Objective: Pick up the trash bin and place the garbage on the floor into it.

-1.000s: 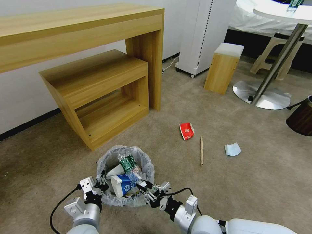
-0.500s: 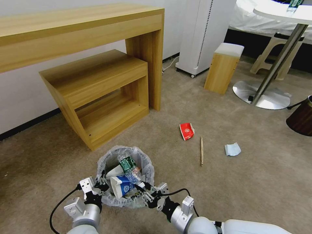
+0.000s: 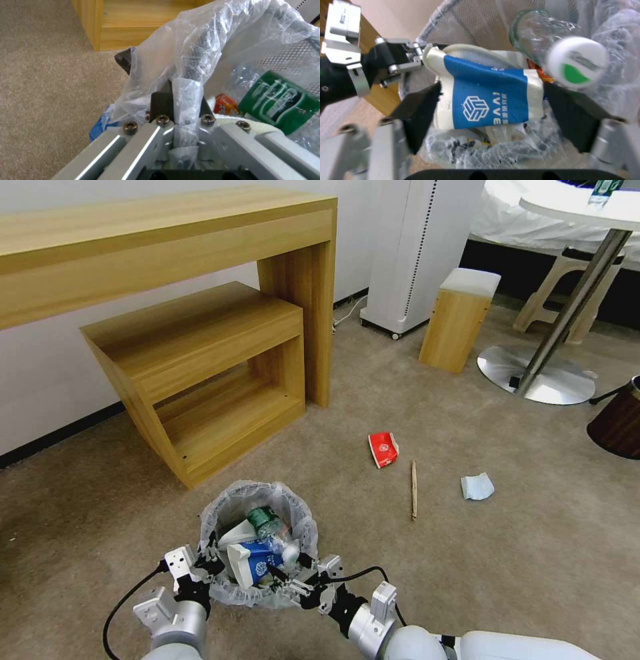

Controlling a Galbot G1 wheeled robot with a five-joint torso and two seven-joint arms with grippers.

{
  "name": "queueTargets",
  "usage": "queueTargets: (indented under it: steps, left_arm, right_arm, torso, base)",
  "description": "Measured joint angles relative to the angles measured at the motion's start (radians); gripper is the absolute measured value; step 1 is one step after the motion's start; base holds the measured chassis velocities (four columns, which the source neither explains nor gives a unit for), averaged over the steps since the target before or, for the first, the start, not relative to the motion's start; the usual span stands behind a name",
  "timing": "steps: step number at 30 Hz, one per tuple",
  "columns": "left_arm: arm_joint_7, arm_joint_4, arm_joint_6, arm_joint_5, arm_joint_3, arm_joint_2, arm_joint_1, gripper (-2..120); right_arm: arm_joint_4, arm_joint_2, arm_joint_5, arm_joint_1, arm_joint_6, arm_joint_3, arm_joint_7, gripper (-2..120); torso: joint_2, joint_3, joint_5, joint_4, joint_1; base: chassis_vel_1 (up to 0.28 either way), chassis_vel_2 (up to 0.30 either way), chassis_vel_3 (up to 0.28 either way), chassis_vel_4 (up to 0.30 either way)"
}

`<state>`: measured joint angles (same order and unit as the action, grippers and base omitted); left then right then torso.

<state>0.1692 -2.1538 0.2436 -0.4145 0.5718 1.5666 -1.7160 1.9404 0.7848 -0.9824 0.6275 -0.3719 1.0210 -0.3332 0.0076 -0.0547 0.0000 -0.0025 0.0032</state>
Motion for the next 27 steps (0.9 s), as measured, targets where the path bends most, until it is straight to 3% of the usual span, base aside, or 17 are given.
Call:
queueTargets:
  steps: [3, 11, 20, 27]
  left_arm:
    - [-0.002, 0.002, -0.002, 0.004, 0.0, 0.003, -0.001, 1]
    - [-0.005, 0.007, -0.004, 0.015, -0.006, 0.01, -0.002, 1]
    - [-0.014, -0.002, -0.006, 0.032, -0.016, 0.021, -0.01, 1]
    - [-0.017, -0.004, -0.003, 0.028, -0.007, 0.011, -0.013, 1]
  right_arm:
    - [0.006, 0.005, 0.002, -0.004, 0.0, -0.019, 0.0, 96]
    - [0.009, 0.044, 0.007, -0.011, 0.006, -0.127, -0.007, 97]
    - [-0.003, 0.066, 0.015, -0.026, 0.013, -0.141, -0.011, 98]
    - [-0.005, 0.078, 0.017, -0.027, 0.012, -0.24, -0.008, 97]
  torso:
    - [0.0, 0.0, 0.0, 0.0, 0.0]
    - [0.0, 0.0, -0.0001, 0.0, 0.0]
    - [0.0, 0.0, 0.0, 0.0, 0.0]
    - [0.0, 0.0, -0.0001, 0.0001, 0.0]
  base:
    - [0.0, 0.0, 0.0, 0.0]
    - [0.0, 0.0, 0.0, 0.0]
    - [0.0, 0.0, 0.0, 0.0]
    - [0.0, 0.0, 0.0, 0.0]
